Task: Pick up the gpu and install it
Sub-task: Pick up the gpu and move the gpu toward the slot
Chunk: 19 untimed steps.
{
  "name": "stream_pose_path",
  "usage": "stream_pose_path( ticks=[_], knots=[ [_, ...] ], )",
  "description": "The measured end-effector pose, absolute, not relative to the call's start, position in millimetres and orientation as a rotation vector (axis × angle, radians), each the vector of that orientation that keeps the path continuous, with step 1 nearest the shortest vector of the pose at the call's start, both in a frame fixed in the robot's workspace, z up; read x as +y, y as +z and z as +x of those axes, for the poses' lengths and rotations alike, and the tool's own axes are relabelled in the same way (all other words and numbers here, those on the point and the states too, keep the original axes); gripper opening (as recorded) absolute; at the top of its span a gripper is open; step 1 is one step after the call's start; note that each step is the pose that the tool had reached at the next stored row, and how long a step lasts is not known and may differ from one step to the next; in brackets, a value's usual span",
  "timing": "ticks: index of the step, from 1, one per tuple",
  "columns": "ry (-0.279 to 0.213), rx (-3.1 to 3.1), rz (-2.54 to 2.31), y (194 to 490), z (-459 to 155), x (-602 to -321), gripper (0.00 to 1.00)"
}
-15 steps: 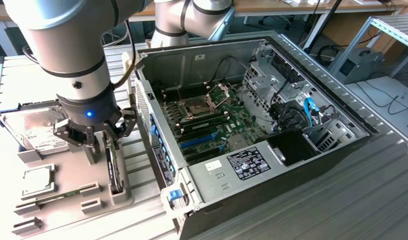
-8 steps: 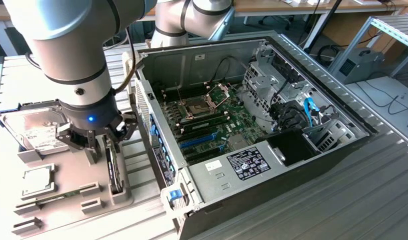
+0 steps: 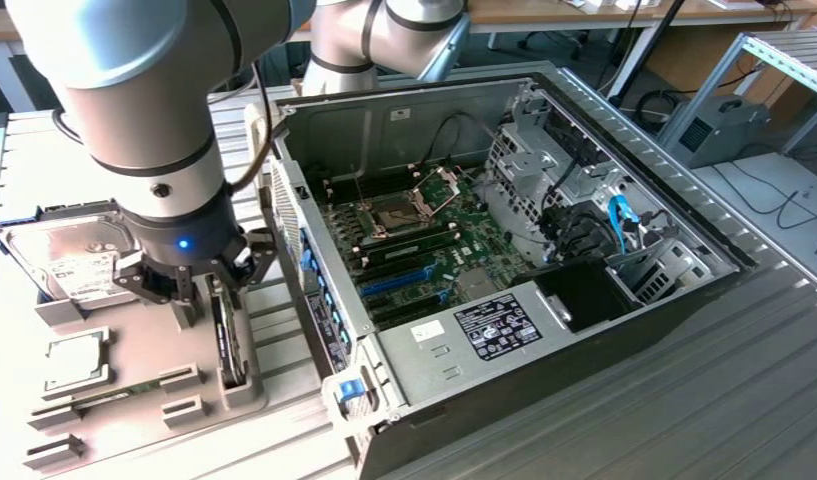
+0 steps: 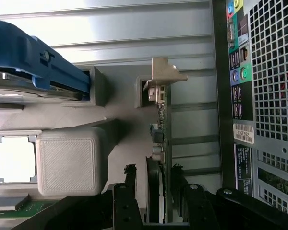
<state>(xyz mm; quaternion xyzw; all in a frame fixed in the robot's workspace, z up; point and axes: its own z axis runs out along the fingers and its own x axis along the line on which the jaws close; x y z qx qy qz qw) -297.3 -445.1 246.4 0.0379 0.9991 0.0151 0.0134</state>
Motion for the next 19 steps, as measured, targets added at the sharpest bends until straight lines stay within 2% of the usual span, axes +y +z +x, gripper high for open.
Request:
stream_pose_path(
  ticks=[11, 12, 14, 19],
  knots=[
    [0.047, 3.112, 0.118, 246.2, -297.3, -451.7, 0.42],
    [0.047, 3.112, 0.118, 246.3, -297.3, -451.7, 0.41],
    [0.047, 3.112, 0.118, 246.3, -297.3, -451.7, 0.28],
    [0.047, 3.112, 0.118, 246.3, -297.3, -451.7, 0.26]
  ],
)
